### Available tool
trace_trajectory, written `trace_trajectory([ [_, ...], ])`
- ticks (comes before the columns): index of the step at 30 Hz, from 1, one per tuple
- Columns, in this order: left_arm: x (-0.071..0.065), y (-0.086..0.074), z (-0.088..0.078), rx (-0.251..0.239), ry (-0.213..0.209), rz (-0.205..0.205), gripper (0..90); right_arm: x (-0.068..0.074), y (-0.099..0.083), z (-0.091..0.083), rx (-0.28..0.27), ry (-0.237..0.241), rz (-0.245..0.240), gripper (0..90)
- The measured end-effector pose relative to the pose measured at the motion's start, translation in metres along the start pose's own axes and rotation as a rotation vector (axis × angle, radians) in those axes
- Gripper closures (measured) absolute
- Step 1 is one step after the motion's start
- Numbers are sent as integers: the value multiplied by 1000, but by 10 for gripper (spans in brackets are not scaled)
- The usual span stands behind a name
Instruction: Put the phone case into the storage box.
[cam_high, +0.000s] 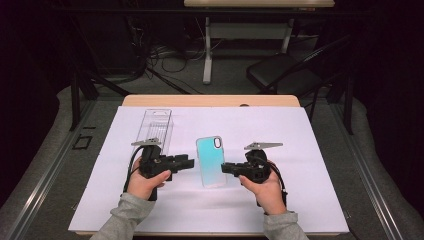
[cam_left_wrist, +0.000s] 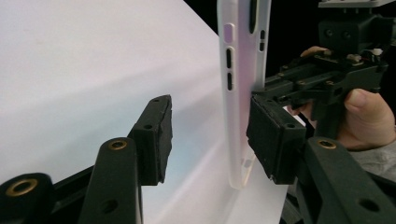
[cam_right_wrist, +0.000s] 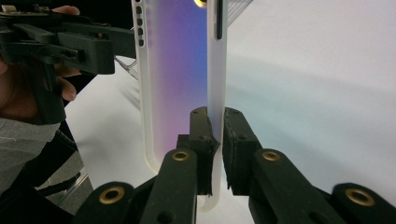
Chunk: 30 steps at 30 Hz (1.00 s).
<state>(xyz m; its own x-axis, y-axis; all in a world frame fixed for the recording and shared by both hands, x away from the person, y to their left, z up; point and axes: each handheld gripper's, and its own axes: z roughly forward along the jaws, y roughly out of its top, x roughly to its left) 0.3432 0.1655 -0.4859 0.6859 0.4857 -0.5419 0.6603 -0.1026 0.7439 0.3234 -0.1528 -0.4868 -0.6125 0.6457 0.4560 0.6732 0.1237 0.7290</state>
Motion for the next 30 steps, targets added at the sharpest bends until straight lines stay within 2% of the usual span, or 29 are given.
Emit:
trace_trajectory([
  [6,3,0,-2,-8,15,-14,480,1,0,1,-4,5,-3,834],
  [9,5,1,-2,-3,34,-7,470,1,-1,1,-2,3,-9,834],
  [16,5,2,-6,-2,97,49,454,3,-1,1,1,0,-16,834],
  [23,2,5,-10,-1,133,90,454,6,-1,2,1,-19,-34,834],
  [26,1,6,-11,-20,130,120,454,7,-2,3,-4,-26,-38,834],
  [30,-3,7,-11,-6,161,159,454,10,-2,4,-6,-39,-48,834],
])
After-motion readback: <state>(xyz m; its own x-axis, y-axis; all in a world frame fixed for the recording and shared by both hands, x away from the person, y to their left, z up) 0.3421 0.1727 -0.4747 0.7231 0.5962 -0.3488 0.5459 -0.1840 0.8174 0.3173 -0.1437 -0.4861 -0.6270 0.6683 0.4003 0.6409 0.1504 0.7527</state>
